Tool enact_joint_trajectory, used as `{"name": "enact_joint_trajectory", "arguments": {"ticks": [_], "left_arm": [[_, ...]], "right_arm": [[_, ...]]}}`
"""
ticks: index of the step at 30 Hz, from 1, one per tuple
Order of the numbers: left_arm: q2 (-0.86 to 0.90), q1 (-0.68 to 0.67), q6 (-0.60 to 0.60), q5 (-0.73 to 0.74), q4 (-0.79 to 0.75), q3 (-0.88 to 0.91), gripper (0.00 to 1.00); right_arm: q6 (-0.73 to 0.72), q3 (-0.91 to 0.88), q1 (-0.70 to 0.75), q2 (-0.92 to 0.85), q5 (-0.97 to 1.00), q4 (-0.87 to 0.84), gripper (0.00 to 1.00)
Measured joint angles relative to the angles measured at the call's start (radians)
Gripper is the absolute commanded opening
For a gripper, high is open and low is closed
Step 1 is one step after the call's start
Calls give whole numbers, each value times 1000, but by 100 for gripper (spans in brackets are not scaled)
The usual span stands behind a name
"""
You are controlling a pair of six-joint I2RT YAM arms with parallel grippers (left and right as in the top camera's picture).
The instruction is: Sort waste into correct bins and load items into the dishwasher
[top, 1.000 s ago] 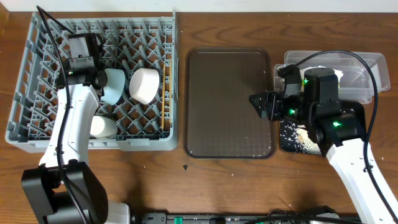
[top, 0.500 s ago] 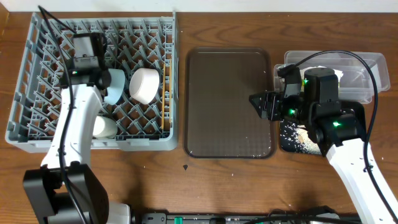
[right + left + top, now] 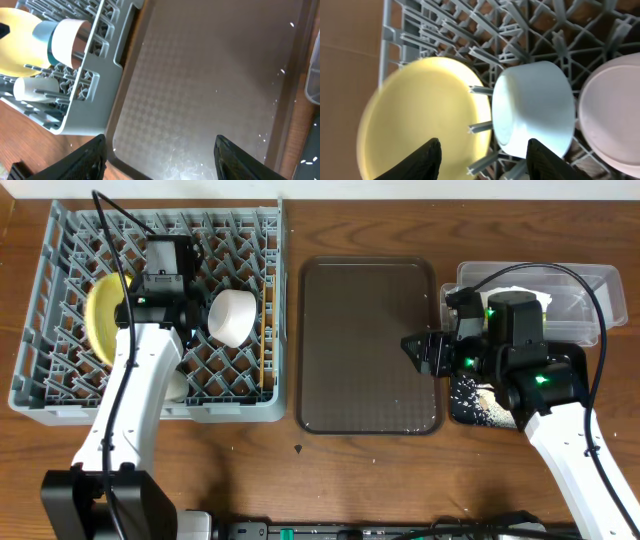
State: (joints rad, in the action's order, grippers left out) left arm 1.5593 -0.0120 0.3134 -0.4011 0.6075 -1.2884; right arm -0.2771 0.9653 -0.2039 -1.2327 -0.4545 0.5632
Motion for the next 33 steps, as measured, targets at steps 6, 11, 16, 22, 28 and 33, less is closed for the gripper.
{"name": "enact_joint_trajectory", "arguments": {"ticks": [6, 11, 16, 22, 28, 33], "left_arm": [[-69, 0, -130, 59, 57, 0, 64], [-257, 0, -241, 239, 108, 0, 71], [-454, -2, -293, 419, 180, 0, 85], [-600, -2, -314, 489, 227, 0, 88], [-653, -2, -315, 507, 227, 0, 89], [-648, -2, -316, 507, 227, 0, 94]], "right_arm": [[0, 0, 0, 0, 0, 2, 66], [0, 0, 0, 0, 3, -14, 71], [26, 0, 0, 26, 45, -53, 78], [76, 0, -14, 165, 75, -116, 99], [83, 0, -55, 264, 78, -130, 99], [84, 0, -55, 273, 76, -120, 99]]}}
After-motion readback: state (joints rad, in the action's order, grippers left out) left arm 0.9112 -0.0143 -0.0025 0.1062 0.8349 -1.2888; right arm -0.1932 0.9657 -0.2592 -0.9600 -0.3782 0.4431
